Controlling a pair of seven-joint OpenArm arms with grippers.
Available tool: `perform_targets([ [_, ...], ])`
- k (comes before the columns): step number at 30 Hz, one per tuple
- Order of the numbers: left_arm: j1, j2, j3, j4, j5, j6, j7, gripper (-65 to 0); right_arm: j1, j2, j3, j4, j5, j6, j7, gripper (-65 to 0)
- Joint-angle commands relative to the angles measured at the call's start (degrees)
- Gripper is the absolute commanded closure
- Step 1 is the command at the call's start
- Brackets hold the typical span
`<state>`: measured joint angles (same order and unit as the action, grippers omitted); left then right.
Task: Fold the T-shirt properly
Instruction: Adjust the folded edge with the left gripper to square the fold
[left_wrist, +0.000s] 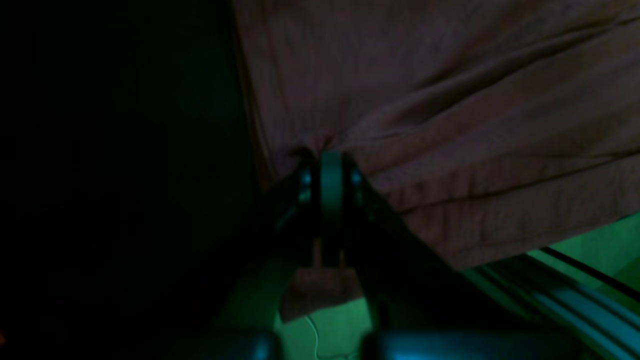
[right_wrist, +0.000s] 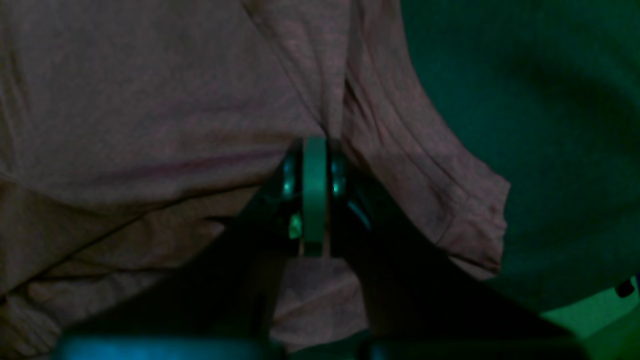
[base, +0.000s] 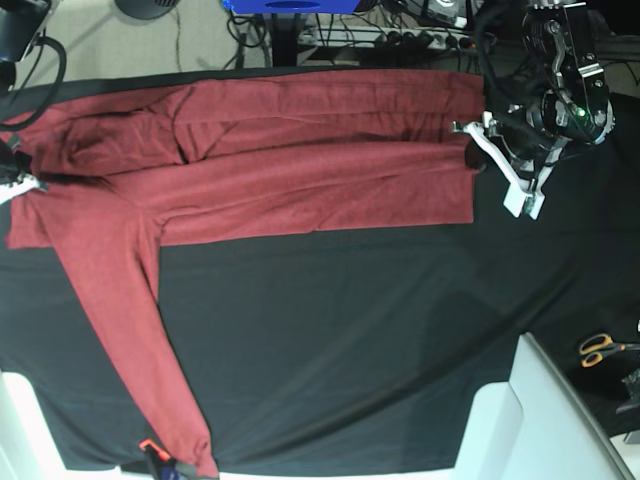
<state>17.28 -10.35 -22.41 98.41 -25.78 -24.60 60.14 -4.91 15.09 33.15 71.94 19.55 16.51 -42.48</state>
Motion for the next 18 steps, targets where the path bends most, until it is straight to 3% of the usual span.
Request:
perform_targets([
  [1, 0.26, -0.6, -0.22, 1.06, -0.55, -0.15, -0.75, 0.0, 0.73, 1.39, 0.13, 0.81, 0.45, 0.15, 0.85, 0.0],
  [5, 0.52, -0.51, -0.22, 1.06, -0.55, -0.15, -0.75, 0.0, 1.26, 1.48, 0.13, 0.63, -0.17, 0.15, 0.94, 0.0],
  [10, 0.52, -0.51, -0.22, 0.8, -0.37, -0.15, -0.75, 0.0, 2.4, 0.95, 0.3, 0.63, -6.14, 0.15, 0.94, 0.0],
  [18, 0.61, -0.42, -0.14, 0.62, -0.37, -0.15, -0.75, 0.0, 2.58, 0.86, 0.3, 0.63, -6.23, 0.15, 1.12, 0.0],
])
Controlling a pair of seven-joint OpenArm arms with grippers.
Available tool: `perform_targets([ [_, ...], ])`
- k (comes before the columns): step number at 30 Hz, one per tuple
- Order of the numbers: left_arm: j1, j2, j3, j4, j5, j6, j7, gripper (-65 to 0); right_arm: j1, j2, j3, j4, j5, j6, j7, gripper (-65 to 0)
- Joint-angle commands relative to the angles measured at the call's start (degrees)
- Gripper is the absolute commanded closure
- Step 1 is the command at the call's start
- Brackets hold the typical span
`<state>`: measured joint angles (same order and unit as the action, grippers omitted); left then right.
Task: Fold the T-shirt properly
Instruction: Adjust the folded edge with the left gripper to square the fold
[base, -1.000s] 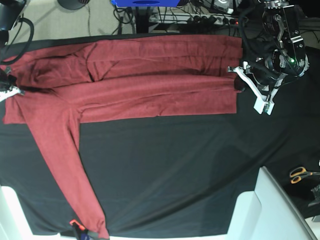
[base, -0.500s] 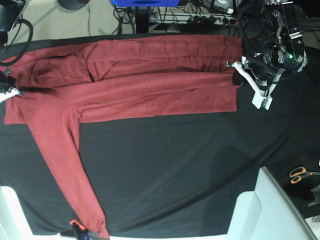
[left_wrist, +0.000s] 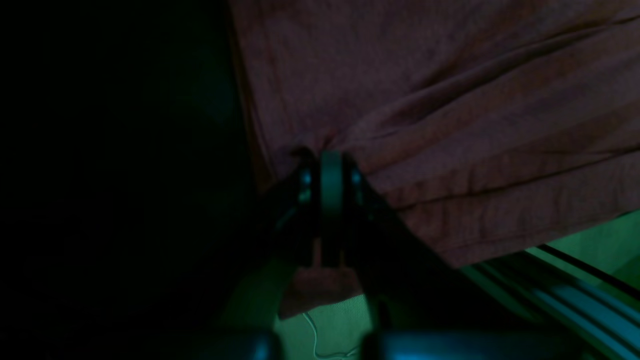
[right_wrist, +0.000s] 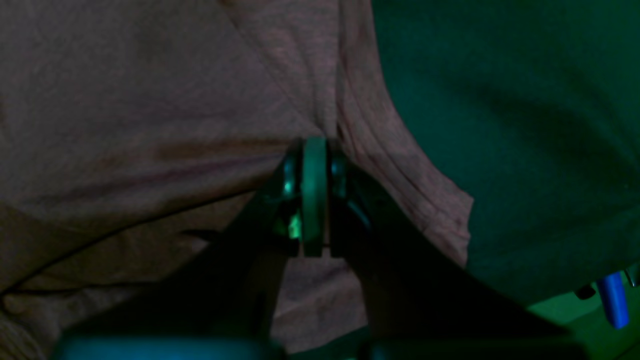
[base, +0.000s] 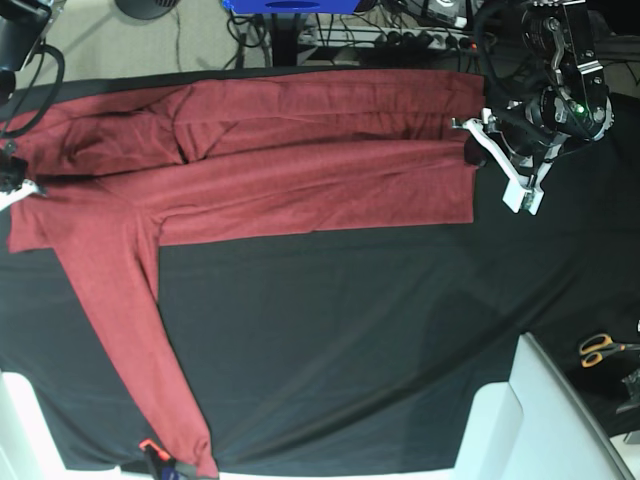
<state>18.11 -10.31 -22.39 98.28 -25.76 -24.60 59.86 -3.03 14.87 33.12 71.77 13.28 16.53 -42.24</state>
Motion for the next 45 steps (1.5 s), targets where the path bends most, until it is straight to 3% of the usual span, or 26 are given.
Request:
perform_targets([
  [1, -0.13, -0.46, -0.16, 0.75, -0.48, -0.15, -0.47, 0.0, 0.7, 1.08, 0.33, 0.8, 0.04, 0.12, 0.88, 0.0],
  [10, 1.36, -0.38, 3.1, 0.75, -0.4, -0.15, -0.56, 0.0, 0.79, 1.17, 0.33, -0.78, -0.05, 0.12, 0.96, 0.0],
  [45, 2.51, -1.52, 3.1, 0.75, 2.51, -0.15, -0.65, 0.0, 0.35, 2.84, 0.33, -3.68, -0.22, 0.12, 2.63, 0.0],
])
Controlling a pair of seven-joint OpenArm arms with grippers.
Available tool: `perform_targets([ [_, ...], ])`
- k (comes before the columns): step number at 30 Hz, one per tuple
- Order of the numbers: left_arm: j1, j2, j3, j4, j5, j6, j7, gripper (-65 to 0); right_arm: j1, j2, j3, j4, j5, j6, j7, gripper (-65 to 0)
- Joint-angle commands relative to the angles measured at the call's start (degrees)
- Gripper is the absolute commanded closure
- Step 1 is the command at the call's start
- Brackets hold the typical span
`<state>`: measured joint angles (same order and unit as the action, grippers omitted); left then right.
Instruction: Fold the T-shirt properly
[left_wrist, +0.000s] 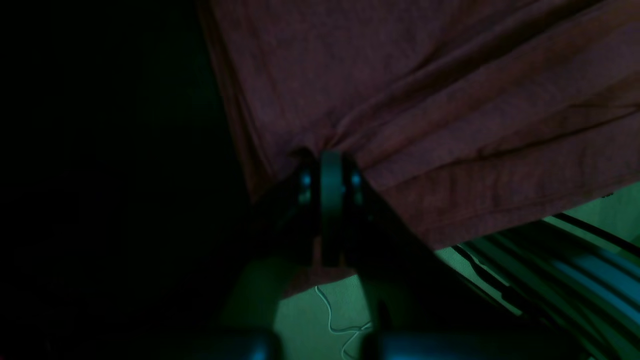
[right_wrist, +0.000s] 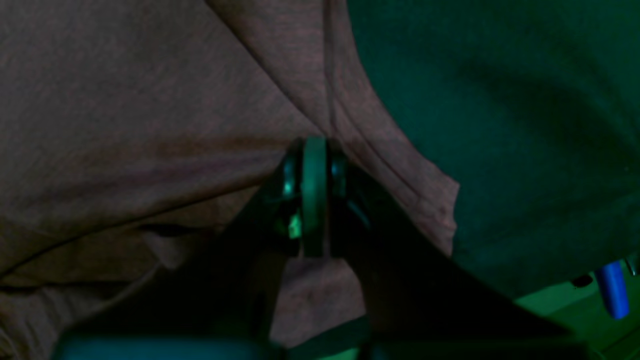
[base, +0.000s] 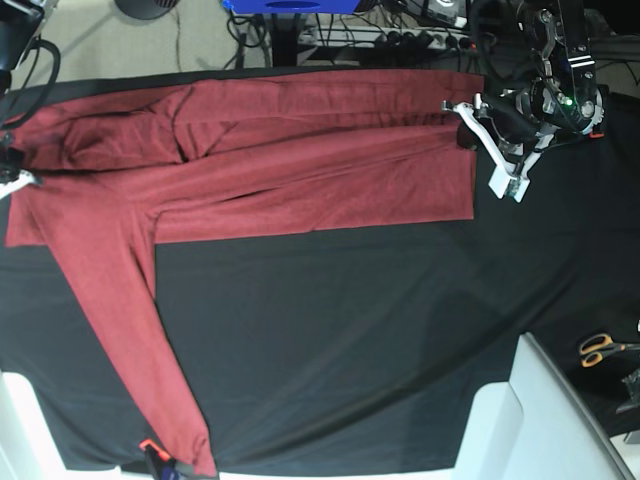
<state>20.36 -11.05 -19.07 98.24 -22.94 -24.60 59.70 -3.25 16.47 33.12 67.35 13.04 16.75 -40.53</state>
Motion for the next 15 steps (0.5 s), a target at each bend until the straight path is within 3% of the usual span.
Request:
perform_targets([
  [1, 0.43, -0.78, -0.23, 0.8, -0.31, -0.15, -0.49, 0.0, 0.56, 1.25, 0.33, 0.74, 0.02, -0.09, 0.93, 0.0],
  [15, 0.43, -0.78, -0.23, 0.71, -0.23, -0.15, -1.9, 0.0, 0.56, 1.33, 0.24, 0.65, 0.02, -0.09, 0.93, 0.0],
])
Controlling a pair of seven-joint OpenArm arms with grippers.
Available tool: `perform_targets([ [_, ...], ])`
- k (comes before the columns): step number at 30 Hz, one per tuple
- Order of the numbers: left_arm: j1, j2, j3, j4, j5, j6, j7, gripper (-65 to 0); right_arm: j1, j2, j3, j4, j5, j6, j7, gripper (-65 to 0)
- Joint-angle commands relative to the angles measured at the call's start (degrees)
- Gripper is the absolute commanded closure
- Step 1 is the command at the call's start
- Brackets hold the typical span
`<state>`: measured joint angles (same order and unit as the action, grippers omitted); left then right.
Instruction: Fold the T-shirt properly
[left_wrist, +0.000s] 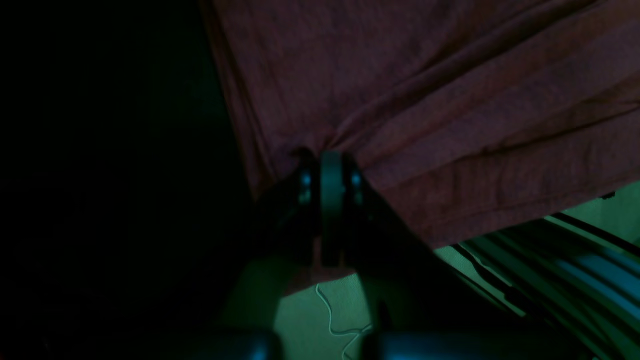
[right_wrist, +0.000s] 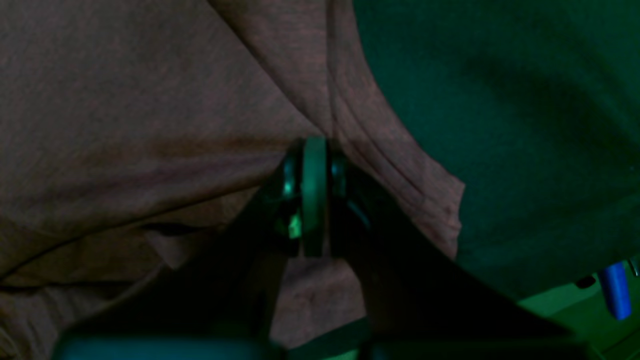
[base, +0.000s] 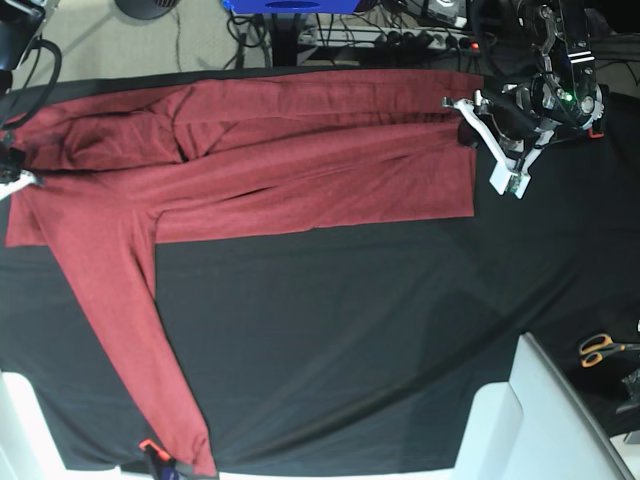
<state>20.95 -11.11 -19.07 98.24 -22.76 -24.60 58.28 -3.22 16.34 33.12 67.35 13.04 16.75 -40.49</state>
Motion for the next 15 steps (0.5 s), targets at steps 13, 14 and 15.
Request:
perform_targets([
  [13, -0.42, -1.59, -0.93, 1.15, -0.4, -0.15, -0.48, -20.4, 0.54, 1.55, 0.15, 0.65, 0.02, -0.09, 0.8, 0.0],
  [14, -0.42, -1.59, -1.02, 1.24, -0.4, -0.15, -0.48, -23.4, 0.54, 1.55, 0.15, 0.65, 0.02, -0.09, 0.8, 0.0],
  [15, -0.42, -1.76, -1.02, 1.24, -0.4, -0.15, -0.48, -26.0, 0.54, 1.55, 0.15, 0.65, 0.02, -0.09, 0.8, 0.0],
])
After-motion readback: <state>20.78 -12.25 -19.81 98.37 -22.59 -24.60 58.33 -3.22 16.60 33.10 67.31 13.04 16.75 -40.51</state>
